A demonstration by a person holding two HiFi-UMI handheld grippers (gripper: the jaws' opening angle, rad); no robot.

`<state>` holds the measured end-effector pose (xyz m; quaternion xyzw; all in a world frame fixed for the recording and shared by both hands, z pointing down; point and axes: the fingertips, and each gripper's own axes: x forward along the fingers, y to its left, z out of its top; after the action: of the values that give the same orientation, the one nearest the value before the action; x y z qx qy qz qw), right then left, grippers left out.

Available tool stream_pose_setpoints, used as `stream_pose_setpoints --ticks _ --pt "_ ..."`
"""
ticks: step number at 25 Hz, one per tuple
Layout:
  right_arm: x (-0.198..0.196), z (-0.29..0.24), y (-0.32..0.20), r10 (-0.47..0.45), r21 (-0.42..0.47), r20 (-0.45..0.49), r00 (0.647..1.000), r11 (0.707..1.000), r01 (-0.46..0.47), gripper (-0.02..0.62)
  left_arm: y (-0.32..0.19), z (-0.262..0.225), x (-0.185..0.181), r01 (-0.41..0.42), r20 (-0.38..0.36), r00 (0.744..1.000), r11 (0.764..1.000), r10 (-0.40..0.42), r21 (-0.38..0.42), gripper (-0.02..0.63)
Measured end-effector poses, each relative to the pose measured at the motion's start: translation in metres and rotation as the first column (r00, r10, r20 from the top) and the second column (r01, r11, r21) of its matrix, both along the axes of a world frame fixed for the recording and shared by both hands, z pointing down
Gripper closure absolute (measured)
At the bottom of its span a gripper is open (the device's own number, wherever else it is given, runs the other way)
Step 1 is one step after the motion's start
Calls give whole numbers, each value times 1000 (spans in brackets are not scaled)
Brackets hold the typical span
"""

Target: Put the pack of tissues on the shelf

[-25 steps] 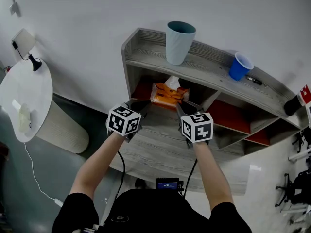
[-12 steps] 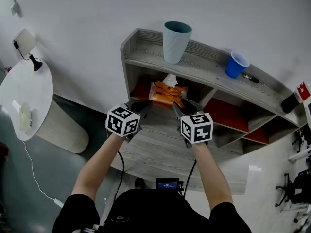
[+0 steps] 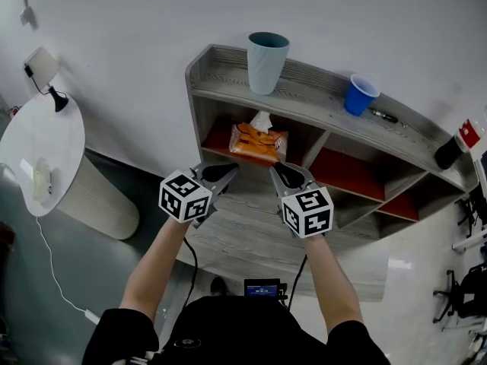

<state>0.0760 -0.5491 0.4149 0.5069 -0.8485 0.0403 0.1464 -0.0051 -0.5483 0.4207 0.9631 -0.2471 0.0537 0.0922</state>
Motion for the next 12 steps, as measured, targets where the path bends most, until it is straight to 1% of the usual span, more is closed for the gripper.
stream_pose_setpoints --ticks 2,3,8,12 --pt "2 3 10 -6 7 6 1000 1000 6 582 9 0 1 -5 9 1000 1000 4 15 604" --pt "3 4 14 -8 10 11 1000 1000 8 590 14 0 2 -4 12 1000 1000 4 20 604" --pt "6 11 36 -40 9 45 998 999 40 591 35 8 10 -8 34 999 999 7 37 604" --pt "7 16 48 -54 3 51 997 999 54 591 47 17 16 -8 44 999 1000 7 28 604"
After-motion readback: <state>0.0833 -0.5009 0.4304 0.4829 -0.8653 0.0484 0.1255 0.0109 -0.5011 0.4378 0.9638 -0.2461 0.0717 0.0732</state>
